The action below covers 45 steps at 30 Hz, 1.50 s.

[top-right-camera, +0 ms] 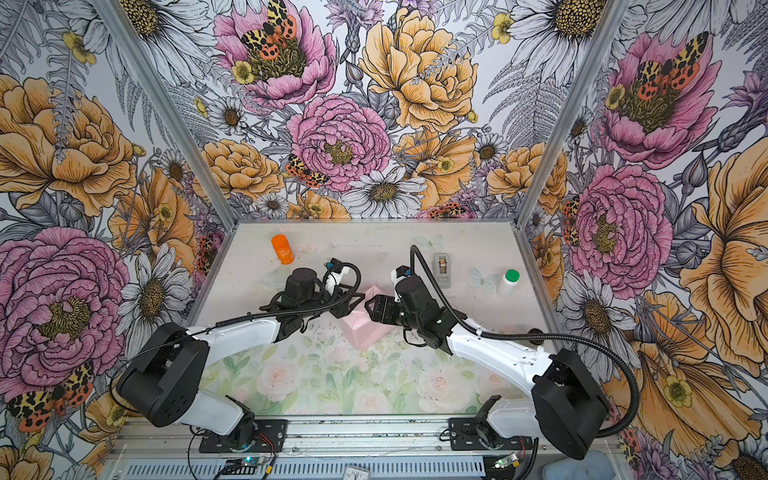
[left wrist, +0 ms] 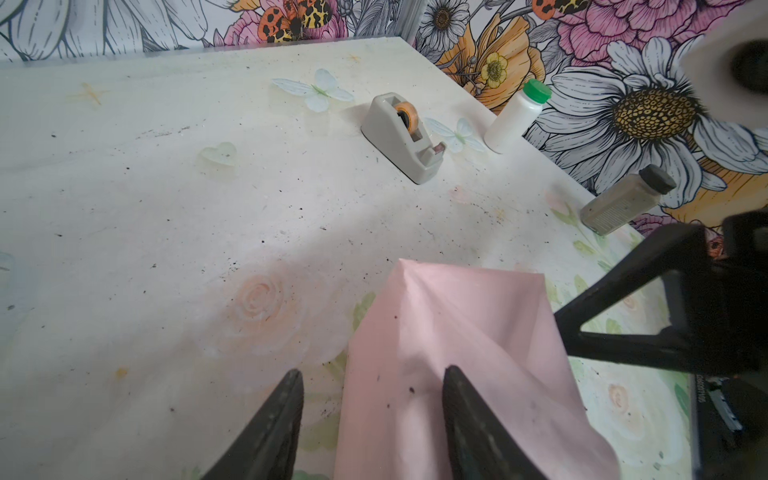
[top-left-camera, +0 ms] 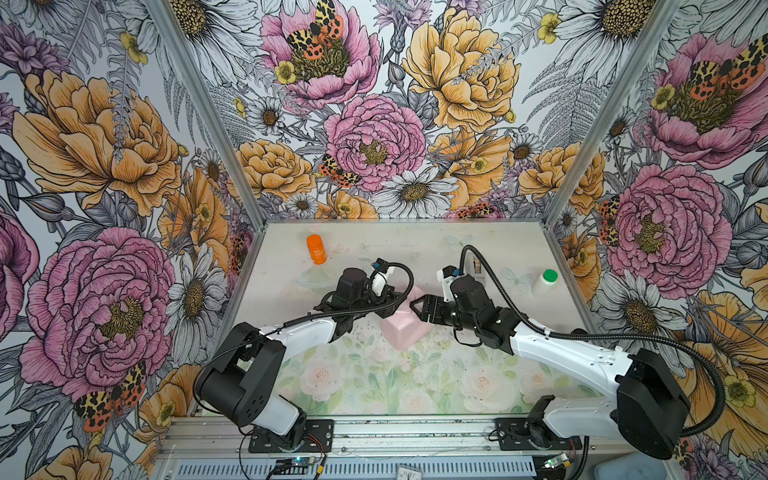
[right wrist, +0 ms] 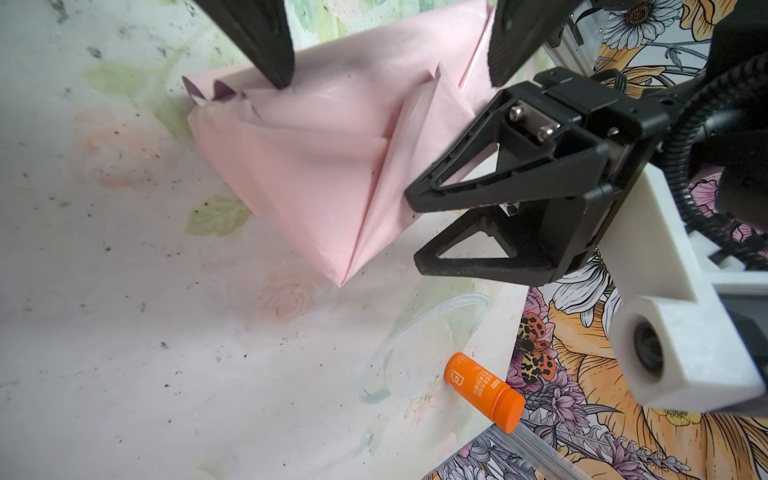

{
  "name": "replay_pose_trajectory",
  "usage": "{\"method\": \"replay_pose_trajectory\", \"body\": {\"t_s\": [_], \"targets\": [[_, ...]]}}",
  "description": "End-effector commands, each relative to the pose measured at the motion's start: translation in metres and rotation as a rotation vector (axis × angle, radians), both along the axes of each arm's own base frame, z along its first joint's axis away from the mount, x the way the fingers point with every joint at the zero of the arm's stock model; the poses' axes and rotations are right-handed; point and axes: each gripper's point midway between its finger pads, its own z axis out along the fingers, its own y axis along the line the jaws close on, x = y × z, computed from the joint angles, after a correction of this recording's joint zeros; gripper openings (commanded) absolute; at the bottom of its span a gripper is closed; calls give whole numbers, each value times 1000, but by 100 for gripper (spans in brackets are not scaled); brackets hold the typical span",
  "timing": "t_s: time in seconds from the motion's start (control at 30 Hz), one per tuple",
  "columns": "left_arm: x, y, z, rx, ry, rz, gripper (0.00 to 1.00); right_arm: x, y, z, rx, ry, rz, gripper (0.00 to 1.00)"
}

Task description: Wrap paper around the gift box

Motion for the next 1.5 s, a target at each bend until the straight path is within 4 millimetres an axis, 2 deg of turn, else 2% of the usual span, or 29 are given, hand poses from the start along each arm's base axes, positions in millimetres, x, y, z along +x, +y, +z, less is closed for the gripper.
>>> {"method": "replay_pose_trajectory", "body": {"t_s": [0.0, 0.23, 0.53, 0.83, 1.03, 1.23, 1.47], "targets": [[-7, 0, -5, 46, 7, -13, 55, 5, 5, 1, -17, 6, -9, 75], [-9, -3, -3, 48, -4, -21, 55, 3, -4, -11, -81, 46, -35, 75], [-12, -7, -4, 61, -10, -28, 55, 3, 4, -14, -83, 64, -11, 76], [-9, -1, 18, 43, 4, 28, 59, 2, -13, -43, -174, 106, -48, 60], [-3, 7, 26, 27, 158, 121, 69, 1, -13, -43, -181, 91, -14, 55], [-11, 7, 17, -21, 351, 115, 70, 3, -10, -39, -178, 72, 47, 52], [-32, 2, 3, -24, 464, 52, 69, 3, -4, -39, -176, 66, 100, 48]]}}
